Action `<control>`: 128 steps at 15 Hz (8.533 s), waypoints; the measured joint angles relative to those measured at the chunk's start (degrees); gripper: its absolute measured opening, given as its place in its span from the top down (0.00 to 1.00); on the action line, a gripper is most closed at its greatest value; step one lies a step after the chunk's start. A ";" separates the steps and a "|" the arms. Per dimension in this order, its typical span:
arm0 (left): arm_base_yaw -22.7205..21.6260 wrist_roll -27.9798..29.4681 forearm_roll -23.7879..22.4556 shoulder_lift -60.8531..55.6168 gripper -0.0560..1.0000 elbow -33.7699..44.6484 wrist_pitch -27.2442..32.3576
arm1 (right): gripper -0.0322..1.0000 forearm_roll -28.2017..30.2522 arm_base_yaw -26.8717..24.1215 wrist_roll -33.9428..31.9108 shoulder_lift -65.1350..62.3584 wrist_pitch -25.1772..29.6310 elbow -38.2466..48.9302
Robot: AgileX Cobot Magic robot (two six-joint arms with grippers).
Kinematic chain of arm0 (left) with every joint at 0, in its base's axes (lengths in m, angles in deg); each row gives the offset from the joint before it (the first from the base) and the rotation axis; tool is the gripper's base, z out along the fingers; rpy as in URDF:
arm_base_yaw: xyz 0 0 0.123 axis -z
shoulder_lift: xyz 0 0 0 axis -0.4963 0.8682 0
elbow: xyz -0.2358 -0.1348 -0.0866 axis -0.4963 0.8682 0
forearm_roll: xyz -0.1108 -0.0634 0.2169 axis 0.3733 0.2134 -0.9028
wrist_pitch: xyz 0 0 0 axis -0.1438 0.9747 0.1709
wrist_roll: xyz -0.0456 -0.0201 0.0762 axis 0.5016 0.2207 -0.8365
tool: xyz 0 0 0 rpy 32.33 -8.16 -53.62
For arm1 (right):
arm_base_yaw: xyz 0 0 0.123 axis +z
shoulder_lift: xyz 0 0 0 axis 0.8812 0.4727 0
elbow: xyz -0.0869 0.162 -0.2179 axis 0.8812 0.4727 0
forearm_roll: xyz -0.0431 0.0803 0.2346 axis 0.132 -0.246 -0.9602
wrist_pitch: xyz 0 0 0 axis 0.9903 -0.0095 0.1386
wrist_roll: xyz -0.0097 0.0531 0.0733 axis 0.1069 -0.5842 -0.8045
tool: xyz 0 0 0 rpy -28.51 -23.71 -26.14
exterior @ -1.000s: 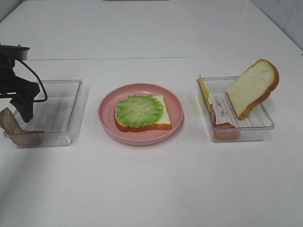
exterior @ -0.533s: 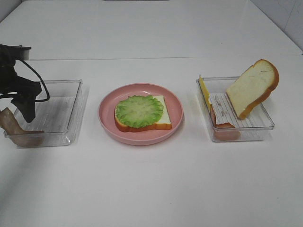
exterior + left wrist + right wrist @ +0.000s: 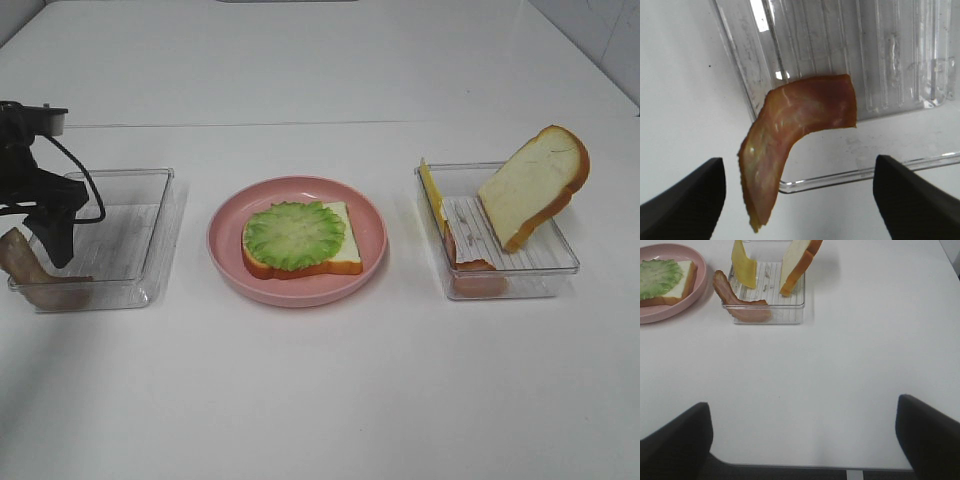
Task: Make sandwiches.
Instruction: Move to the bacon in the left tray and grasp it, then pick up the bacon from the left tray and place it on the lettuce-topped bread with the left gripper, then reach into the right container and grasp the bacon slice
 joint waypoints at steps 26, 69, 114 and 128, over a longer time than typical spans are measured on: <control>0.00 -0.17 -0.17 -9.85 0.95 0.00 0.52 | 0.04 0.00 0.00 0.00 0.00 0.00 0.00; 24.47 6.02 7.22 16.84 0.95 -32.66 -2.75 | 0.04 0.00 0.00 0.00 0.00 0.00 0.00; -6.25 -2.98 -0.63 -80.50 0.07 28.88 5.21 | 0.04 0.00 0.00 0.00 0.00 0.00 0.00; -6.25 -3.09 0.80 -116.14 0.07 50.88 -1.15 | 0.04 0.00 0.00 0.00 0.00 0.00 0.00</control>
